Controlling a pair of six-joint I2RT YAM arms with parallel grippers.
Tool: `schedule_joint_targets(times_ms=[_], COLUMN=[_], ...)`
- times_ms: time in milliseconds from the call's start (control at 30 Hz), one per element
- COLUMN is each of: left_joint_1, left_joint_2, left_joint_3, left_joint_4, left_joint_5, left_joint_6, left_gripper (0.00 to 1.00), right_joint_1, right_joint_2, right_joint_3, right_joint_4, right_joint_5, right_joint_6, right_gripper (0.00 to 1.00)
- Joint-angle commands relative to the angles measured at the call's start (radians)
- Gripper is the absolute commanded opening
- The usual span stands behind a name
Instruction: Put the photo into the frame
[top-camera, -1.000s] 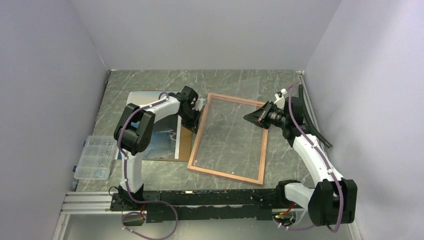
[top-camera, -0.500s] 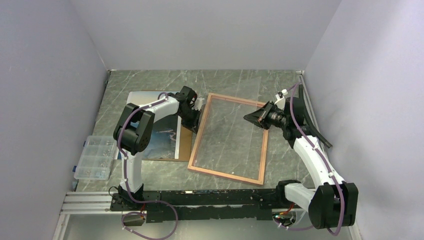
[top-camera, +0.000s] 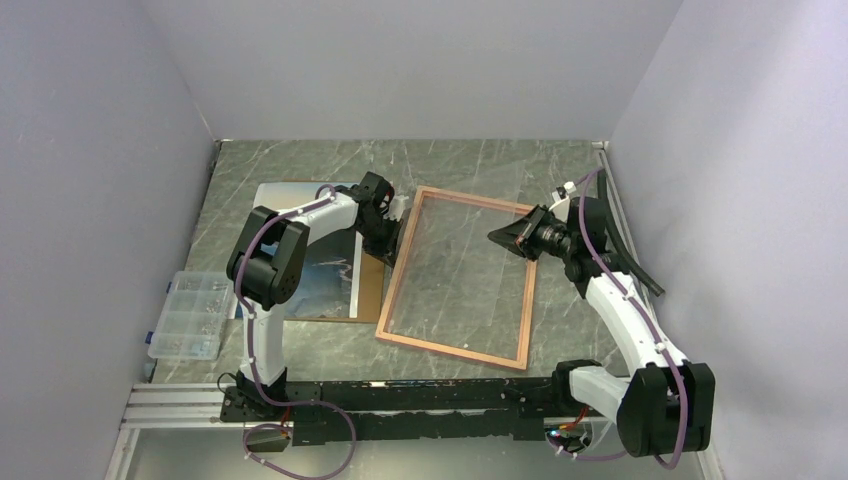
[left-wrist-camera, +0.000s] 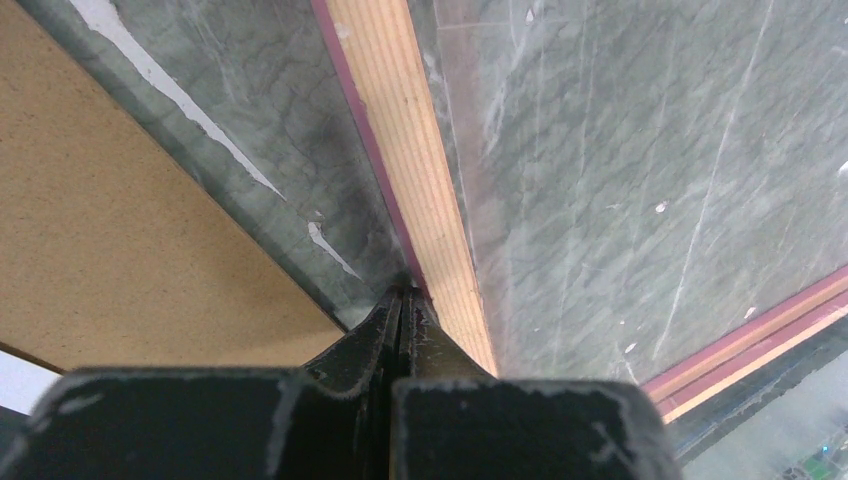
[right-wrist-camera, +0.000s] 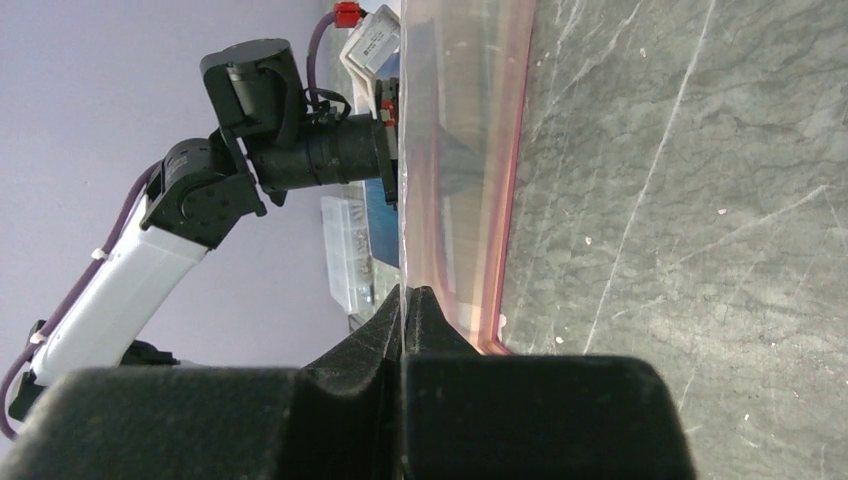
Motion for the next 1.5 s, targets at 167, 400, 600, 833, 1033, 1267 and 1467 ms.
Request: schedule_joint_targets(times_ms=[167,400,600,833,1033,1267,1467], left_joint_1=[-0.004,-0.005,-0.005,-0.005,-0.005,-0.005,-0.004], left_joint_2=[-0.021,-0.018,-0.021,-0.027,-0.03,-0.029,-0.03], left_joint_3=[-0.001,0.003,-0.003,-0.008,-0.01,-0.011,-0.01], left_joint_4=[0.026,0.026,0.029,0.03,0.033,0.034,0.032], left_joint_5=[0.021,0.021,0.025,0.025,0.024,0.025,0.026], left_joint_6=[-0.009,-0.006,-0.005,0.001,0.004,0.005,0.009], left_gripper=[0.03,0.03,0.03,0.03,0.03,0.03,0.03], right_joint_1=[0.006,0.006,0.005,-0.002,-0.012,-0.013,-0.004], right_joint_2=[0.026,0.056,0.074,0.082,0.1,0.124,0.126], right_joint_3=[0.008,0.02,0.029,0.037,0.089,0.088,0.028], right_joint_4=[0.064,0.073,0.056,0.03,-0.041,-0.04,0.053], right_joint_5=[-0.033,-0.047,-0.046,-0.04,-0.039,-0.058,-0.062], right_joint_6=[-0.003,-0.016,-0.036,-0.064,-0.158,-0.179,-0.104], right_gripper=[0.0,0.0,0.0,0.0,0.0,0.0,0.0])
